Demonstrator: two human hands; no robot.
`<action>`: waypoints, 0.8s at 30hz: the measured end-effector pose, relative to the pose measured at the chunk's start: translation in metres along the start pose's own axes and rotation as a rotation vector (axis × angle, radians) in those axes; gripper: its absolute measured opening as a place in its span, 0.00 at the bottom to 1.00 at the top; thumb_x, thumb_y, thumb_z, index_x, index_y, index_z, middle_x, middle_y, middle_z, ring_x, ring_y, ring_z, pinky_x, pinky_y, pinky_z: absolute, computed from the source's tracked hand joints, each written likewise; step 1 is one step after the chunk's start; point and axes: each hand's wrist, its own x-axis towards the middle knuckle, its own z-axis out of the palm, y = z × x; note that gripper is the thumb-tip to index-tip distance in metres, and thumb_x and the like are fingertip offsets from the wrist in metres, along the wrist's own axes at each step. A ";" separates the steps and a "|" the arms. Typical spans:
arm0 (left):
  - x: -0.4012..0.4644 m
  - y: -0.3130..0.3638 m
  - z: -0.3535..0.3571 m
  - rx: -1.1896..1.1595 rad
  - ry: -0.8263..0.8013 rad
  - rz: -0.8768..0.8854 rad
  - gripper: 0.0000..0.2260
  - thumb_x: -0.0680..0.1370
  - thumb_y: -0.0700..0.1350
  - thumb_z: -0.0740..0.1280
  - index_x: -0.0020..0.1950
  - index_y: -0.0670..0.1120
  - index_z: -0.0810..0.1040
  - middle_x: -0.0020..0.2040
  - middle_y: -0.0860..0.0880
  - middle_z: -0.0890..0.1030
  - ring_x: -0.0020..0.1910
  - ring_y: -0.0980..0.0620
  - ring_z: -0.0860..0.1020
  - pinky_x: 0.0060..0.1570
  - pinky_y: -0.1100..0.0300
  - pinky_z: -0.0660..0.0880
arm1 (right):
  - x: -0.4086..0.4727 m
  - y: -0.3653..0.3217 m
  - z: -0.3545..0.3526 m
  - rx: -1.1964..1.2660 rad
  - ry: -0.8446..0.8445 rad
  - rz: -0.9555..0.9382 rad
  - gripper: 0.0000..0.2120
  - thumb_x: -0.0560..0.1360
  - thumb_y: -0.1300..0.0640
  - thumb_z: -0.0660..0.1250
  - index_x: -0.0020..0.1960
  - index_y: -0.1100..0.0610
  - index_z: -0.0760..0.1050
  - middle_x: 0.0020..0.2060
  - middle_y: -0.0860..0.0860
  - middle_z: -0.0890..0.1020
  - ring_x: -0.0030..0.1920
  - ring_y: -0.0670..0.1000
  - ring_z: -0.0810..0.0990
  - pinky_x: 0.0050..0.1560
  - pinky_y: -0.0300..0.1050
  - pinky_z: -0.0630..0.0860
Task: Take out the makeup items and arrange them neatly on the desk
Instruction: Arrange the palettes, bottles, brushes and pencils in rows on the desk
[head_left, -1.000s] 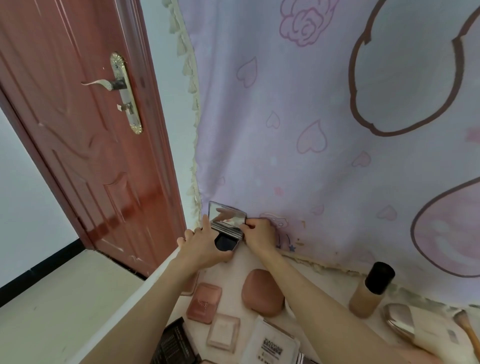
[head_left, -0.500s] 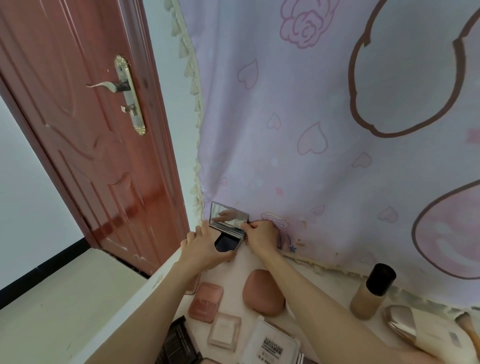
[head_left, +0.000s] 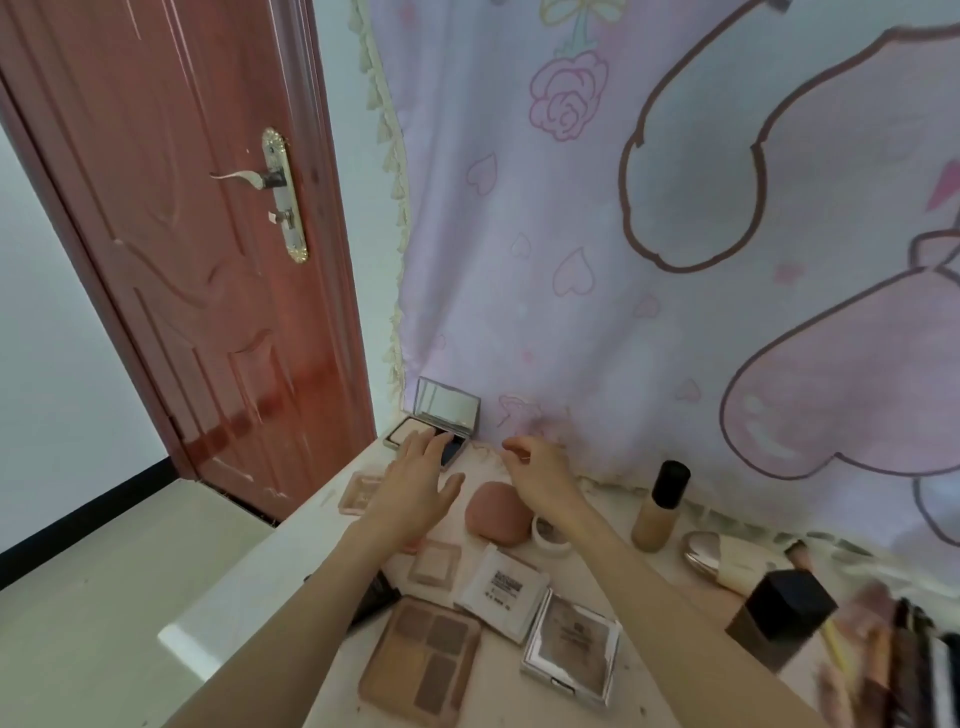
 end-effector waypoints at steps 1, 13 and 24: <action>-0.012 0.007 0.000 -0.018 -0.015 0.027 0.23 0.79 0.49 0.61 0.72 0.44 0.62 0.72 0.44 0.62 0.72 0.47 0.57 0.69 0.54 0.58 | -0.014 0.003 -0.005 -0.022 0.001 -0.013 0.15 0.79 0.57 0.59 0.63 0.59 0.74 0.61 0.53 0.78 0.60 0.50 0.75 0.54 0.35 0.66; -0.131 0.071 0.027 0.048 -0.031 0.285 0.15 0.76 0.43 0.59 0.62 0.49 0.75 0.61 0.54 0.75 0.62 0.50 0.65 0.63 0.61 0.61 | -0.169 0.064 -0.022 -0.247 -0.033 -0.184 0.20 0.77 0.51 0.62 0.67 0.56 0.69 0.66 0.49 0.71 0.65 0.47 0.67 0.62 0.30 0.58; -0.136 0.084 0.035 0.136 -0.028 0.286 0.18 0.77 0.56 0.61 0.64 0.51 0.73 0.60 0.53 0.73 0.60 0.51 0.63 0.60 0.65 0.59 | -0.180 0.086 -0.023 -0.261 0.029 -0.314 0.25 0.74 0.50 0.67 0.68 0.57 0.69 0.65 0.50 0.70 0.65 0.49 0.67 0.61 0.24 0.52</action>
